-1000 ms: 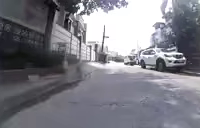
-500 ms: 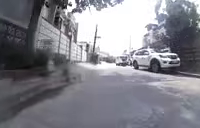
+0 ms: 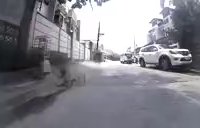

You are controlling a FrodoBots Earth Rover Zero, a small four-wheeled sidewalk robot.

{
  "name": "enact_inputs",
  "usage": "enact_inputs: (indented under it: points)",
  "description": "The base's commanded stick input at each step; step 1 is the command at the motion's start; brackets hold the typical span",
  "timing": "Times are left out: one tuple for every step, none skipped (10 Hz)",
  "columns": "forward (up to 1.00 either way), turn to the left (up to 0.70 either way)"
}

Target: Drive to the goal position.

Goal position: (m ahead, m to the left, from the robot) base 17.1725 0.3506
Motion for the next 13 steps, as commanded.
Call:
enact_inputs:
  points:
    - [1.00, -0.02]
    - [1.00, -0.02]
    - [1.00, -0.02]
    - [1.00, -0.17]
    - [1.00, -0.32]
    - [1.00, -0.40]
    - [1.00, -0.40]
    - [1.00, -0.40]
    - [1.00, -0.30]
    - [1.00, -0.11]
    - [1.00, -0.02]
    - [1.00, -0.02]
    - [1.00, -0.02]
